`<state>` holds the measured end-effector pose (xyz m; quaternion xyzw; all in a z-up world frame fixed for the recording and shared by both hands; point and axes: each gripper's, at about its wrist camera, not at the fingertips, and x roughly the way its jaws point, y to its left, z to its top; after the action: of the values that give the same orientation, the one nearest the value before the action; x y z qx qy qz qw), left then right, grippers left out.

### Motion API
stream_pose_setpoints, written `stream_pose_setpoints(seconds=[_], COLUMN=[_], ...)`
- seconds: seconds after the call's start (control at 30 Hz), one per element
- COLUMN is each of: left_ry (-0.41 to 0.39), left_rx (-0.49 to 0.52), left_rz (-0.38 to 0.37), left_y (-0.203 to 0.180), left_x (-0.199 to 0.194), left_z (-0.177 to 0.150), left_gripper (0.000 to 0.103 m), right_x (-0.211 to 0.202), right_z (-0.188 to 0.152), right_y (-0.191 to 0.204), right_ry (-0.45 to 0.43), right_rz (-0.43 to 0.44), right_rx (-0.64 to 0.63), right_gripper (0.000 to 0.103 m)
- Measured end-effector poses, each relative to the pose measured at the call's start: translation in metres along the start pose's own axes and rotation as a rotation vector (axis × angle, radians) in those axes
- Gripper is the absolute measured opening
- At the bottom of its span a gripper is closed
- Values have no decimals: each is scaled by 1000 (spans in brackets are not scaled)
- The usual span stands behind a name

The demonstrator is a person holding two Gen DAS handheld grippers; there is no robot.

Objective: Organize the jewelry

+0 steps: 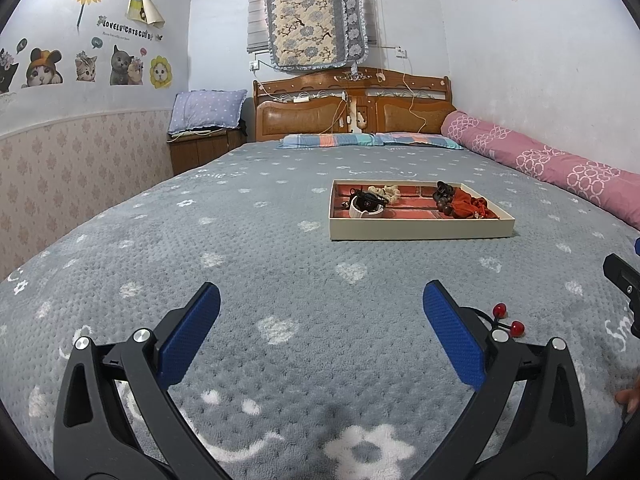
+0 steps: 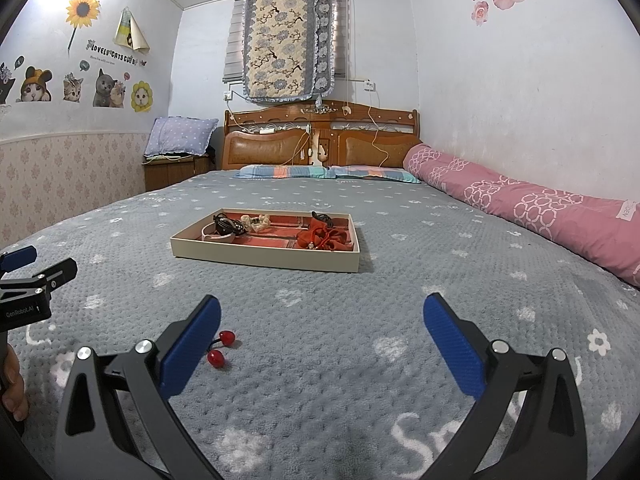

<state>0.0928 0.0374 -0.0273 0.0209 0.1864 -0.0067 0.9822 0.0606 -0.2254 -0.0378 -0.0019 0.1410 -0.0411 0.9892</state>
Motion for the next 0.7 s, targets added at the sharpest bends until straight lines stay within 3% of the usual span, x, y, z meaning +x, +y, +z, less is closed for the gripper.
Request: stream_pose_setpoints(seconds=[0.7], left_ry=[12], left_rx=[-5], left_rz=[5], left_y=[2], left_x=[1], left_z=[1], left_gripper=[98], right_x=[0], right_z=[-1], right_y=[1], right_ry=[0], right_rz=[0], right_rx=[-2], right_gripper=[99])
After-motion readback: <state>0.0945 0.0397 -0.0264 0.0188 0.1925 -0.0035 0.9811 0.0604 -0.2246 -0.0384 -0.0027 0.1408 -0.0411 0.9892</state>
